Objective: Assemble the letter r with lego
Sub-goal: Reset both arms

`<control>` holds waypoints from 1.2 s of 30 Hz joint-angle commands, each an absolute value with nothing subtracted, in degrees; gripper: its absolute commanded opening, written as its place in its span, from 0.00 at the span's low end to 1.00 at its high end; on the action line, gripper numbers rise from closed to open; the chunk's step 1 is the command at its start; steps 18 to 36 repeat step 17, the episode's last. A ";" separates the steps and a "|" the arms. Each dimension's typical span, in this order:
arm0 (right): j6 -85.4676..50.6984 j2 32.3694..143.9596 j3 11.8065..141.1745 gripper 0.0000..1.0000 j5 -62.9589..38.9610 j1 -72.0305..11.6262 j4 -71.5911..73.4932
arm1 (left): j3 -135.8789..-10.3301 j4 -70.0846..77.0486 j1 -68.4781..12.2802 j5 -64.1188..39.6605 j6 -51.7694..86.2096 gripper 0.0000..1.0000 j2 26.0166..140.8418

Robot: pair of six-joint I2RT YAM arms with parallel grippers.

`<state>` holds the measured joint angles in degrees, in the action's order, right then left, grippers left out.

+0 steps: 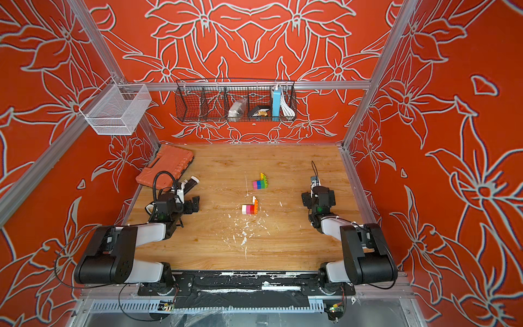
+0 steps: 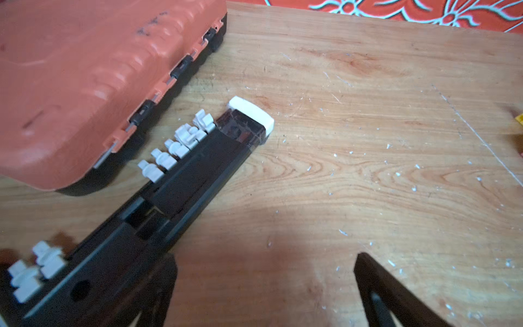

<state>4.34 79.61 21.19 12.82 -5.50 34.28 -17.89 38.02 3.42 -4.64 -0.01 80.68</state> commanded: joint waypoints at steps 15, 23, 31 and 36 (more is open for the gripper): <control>0.67 81.16 18.62 0.98 6.83 -2.87 45.86 | -18.84 42.76 2.37 -0.53 0.53 0.99 80.86; 0.66 80.88 18.83 0.98 6.77 -2.90 44.92 | -18.50 43.37 2.29 -0.48 0.48 0.99 80.68; 0.66 80.88 18.83 0.98 6.77 -2.90 44.92 | -18.50 43.37 2.29 -0.48 0.48 0.99 80.68; 0.66 80.88 18.83 0.98 6.77 -2.90 44.92 | -18.50 43.37 2.29 -0.48 0.48 0.99 80.68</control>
